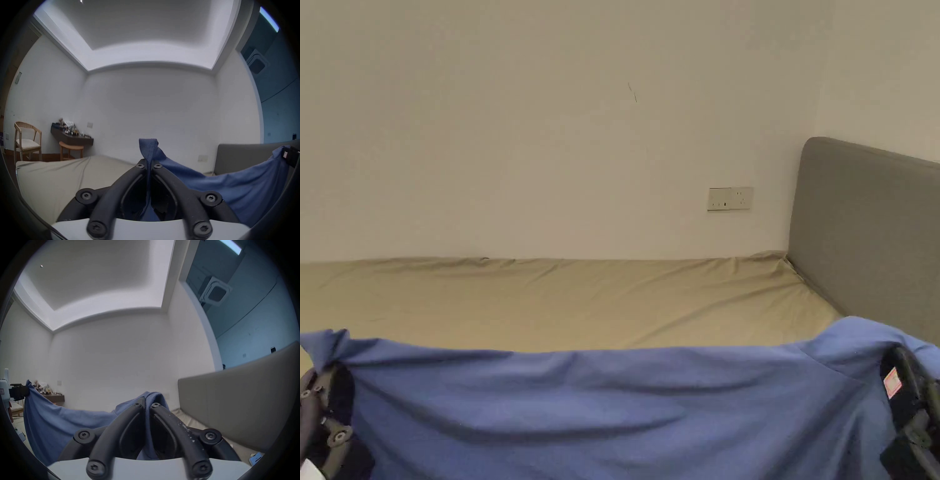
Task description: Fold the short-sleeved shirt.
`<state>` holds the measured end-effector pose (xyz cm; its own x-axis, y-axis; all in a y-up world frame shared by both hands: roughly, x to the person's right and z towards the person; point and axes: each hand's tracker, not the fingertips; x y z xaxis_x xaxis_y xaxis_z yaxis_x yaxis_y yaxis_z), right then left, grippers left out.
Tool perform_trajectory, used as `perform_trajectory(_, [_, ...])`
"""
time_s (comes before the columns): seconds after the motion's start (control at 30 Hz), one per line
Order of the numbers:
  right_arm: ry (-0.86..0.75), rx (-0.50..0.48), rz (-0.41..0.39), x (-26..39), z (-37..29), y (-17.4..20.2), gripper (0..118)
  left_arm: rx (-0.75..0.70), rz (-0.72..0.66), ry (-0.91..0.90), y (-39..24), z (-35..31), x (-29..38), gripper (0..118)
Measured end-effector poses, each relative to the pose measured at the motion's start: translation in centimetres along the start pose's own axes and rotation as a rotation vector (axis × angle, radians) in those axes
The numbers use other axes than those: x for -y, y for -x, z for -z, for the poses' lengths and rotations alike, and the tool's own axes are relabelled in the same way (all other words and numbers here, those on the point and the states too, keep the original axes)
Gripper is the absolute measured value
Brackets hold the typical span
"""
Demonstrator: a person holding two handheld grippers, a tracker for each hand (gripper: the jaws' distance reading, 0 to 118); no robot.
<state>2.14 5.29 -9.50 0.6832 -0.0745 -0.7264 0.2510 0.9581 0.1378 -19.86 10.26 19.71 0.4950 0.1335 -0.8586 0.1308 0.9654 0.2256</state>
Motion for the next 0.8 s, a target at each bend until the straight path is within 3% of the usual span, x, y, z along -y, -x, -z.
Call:
perform_trajectory(0.1, [-0.044, -0.011, -0.015, -2.8, 0.0, -0.5, 7, 0.018, 0.004, -0.056, -0.3, -0.3, -2.5, 2])
perform_trajectory(0.3, [-0.068, -0.058, -0.016, -7.1, 5.7, -1.5, 7, 0.072, -0.041, -0.081, -1.1, 5.8, -6.3, 2])
perform_trajectory(0.4, [-0.048, -0.078, -0.038, -7.9, 10.9, -1.9, 7, 0.090, -0.032, -0.066, -1.7, 10.9, -7.5, 2])
perform_trajectory(0.47, [-0.021, -0.074, -0.052, -7.8, 14.6, 1.0, 7, 0.101, -0.040, -0.048, -2.3, 15.1, -8.0, 2])
perform_trajectory(0.57, [0.000, -0.063, -0.063, -7.9, 20.9, 1.3, 7, 0.096, -0.028, -0.022, -3.0, 21.1, -8.5, 2])
perform_trajectory(0.8, [-0.060, -0.046, -0.117, -9.6, 33.4, 3.6, 7, 0.066, -0.065, -0.033, -3.9, 33.4, -9.6, 2])
